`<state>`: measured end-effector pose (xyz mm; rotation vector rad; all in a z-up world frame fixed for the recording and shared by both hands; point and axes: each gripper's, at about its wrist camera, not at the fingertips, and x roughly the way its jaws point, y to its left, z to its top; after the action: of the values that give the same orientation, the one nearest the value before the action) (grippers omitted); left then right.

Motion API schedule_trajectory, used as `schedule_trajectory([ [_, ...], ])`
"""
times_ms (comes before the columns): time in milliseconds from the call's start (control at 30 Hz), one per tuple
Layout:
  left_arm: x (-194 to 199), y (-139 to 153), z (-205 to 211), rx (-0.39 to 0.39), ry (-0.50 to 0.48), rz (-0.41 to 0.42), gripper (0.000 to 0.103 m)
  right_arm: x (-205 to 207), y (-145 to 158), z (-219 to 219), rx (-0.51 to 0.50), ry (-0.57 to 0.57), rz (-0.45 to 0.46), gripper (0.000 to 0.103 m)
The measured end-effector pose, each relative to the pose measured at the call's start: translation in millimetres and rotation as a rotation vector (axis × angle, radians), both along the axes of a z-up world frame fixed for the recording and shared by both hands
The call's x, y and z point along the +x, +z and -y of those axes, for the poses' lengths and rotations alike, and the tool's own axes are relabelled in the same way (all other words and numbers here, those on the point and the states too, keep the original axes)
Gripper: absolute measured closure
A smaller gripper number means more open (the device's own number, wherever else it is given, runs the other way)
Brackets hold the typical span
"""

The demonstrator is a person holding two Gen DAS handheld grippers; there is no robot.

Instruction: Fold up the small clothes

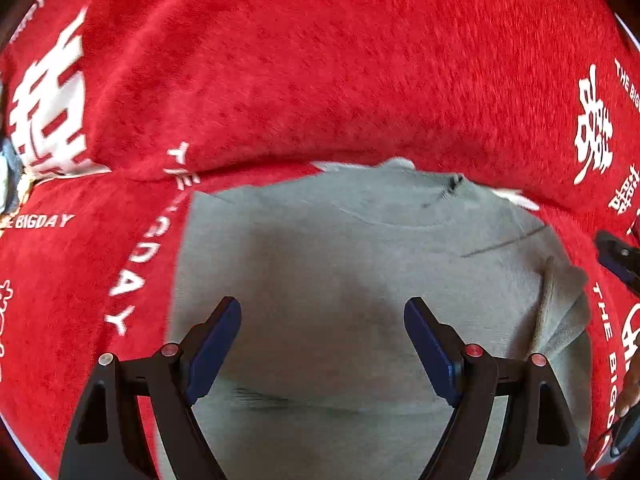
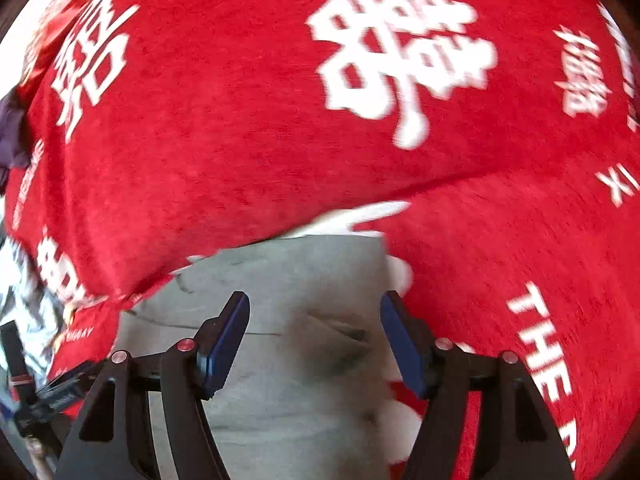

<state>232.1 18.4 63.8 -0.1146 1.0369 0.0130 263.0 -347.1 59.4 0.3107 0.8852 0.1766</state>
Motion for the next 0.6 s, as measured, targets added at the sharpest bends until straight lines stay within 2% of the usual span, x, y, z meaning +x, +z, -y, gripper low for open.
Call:
schedule_trajectory([
  [100,5.2,-16.2,3.3,-0.033,0.004,-0.085,0.019,25.3,-12.5,-42.7,-0.054,0.147,-0.092,0.031],
  [200,-4.7,-24.9,-1.7,-0.027,0.004,-0.116,0.018,34.3,-44.3,-67.6,-0.012,0.256,-0.256,0.032],
  [233,-10.2,-24.4,-3.0,-0.02,-0.001,-0.112,0.019,30.3,-50.6,-67.1,-0.003,0.269,-0.298,0.032],
  [333,-27.0,-18.9,-9.5,-0.011,-0.027,-0.092,0.019,0.5,-46.5,-48.9,0.006,0.291,-0.349,0.031],
  [400,-34.7,-15.9,-11.9,-0.01,-0.04,-0.086,0.019,-22.1,-44.5,-32.3,-0.044,0.277,-0.402,0.028],
  [467,-36.7,-13.4,-11.8,-0.015,-0.034,-0.076,0.018,-38.0,-40.3,-23.5,-0.103,0.27,-0.405,0.028],
  [600,-23.0,-9.1,4.3,-0.078,-0.023,-0.074,0.019,-33.2,-14.9,-15.1,-0.07,0.253,-0.282,0.027],
])
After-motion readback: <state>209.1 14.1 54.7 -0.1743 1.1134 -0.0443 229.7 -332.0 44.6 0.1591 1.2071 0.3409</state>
